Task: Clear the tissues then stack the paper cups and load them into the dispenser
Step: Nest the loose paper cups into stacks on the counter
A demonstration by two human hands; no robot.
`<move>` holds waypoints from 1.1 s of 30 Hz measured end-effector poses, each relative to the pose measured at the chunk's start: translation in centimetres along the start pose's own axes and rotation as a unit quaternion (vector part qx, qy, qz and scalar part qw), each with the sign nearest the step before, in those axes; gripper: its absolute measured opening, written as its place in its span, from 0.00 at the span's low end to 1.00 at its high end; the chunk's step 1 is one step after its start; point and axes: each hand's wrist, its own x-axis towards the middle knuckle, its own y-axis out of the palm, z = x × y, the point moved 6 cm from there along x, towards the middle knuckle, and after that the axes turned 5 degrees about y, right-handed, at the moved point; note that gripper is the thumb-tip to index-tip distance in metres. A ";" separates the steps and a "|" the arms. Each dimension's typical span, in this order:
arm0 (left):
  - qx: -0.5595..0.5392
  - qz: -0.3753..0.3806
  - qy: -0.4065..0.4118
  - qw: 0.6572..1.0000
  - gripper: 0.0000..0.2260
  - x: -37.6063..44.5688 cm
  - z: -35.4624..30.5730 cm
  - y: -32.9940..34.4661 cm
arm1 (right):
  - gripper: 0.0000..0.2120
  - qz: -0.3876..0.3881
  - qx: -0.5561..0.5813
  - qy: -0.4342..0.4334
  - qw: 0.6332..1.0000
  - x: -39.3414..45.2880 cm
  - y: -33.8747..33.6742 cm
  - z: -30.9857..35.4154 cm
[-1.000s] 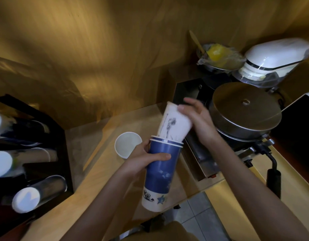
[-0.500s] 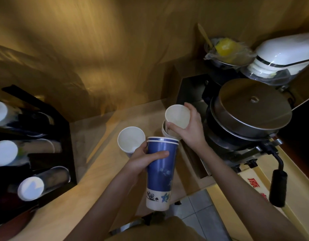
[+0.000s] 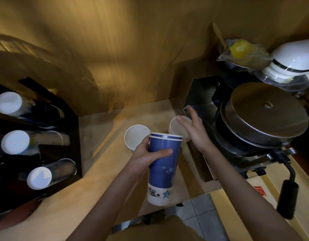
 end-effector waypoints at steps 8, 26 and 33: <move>0.011 -0.029 0.062 0.998 0.23 -0.7 -2.1 -1.3 | 0.27 0.177 0.032 -0.013 0.984 -2.9 4.1 3.9; 0.027 -0.046 0.135 0.989 0.37 -1.0 -4.6 -3.9 | 0.38 0.128 0.024 -0.105 0.986 -3.1 4.1 9.4; 0.167 -0.138 0.363 0.906 0.44 -1.9 -11.9 -4.9 | 0.44 0.040 -0.076 -0.262 0.961 -5.8 3.0 15.3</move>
